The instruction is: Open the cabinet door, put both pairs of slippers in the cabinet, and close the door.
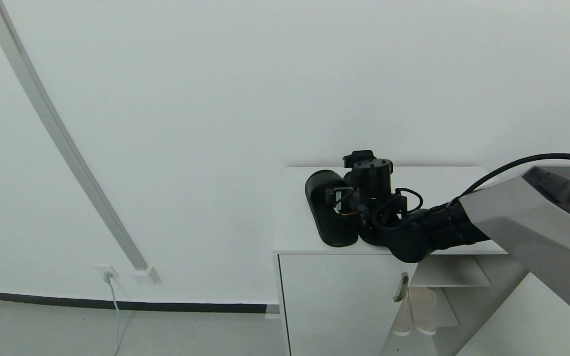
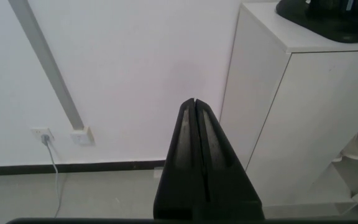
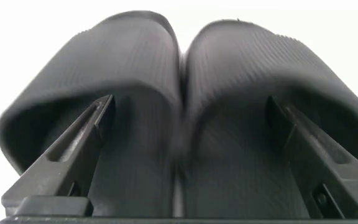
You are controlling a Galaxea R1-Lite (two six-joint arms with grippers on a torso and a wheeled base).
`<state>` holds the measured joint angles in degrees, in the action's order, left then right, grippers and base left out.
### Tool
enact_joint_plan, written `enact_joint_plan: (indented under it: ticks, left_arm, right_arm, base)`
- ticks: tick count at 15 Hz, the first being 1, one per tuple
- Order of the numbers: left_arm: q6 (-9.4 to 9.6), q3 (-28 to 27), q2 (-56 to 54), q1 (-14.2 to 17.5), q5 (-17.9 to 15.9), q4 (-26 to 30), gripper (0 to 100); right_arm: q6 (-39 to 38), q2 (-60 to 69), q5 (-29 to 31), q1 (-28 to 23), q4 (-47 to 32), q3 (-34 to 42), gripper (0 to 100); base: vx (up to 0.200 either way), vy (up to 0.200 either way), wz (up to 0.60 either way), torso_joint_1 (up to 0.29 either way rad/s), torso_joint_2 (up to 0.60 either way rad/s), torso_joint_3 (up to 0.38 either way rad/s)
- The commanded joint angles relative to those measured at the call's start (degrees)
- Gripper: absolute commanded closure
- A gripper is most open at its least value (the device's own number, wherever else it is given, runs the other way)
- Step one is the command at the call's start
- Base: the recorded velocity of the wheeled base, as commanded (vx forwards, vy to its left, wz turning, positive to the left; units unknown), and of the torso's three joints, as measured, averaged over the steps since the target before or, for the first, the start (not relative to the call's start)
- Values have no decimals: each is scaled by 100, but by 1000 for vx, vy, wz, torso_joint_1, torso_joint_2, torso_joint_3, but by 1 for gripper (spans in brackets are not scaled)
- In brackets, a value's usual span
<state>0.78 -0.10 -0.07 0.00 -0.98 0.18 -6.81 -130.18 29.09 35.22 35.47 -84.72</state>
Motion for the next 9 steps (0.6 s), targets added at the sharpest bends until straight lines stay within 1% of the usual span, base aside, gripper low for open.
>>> enact_joint_plan:
  ticks: [1,3,4,9]
  left_arm:
    - [1,1,7,0,1,-1,100]
    - [1,1,7,0,1,-1,100]
    - [1,1,7,0,1,-1,100]
    - [1,1,7,0,1,-1,100]
  right_arm:
    - [40,-236,1,-50,-5,-237,0]
    - [40,-288,1,-50,-23,-317,0]
    - [40,-288,1,-50,-41,-325,100]
    - [49,-244,1,-50,-41,-352,100]
  base:
    - [0,0,0,0,0,0]
    - [0,0,0,0,0,0]
    - [0,0,0,0,0,0]
    - [0,0,0,0,0,0]
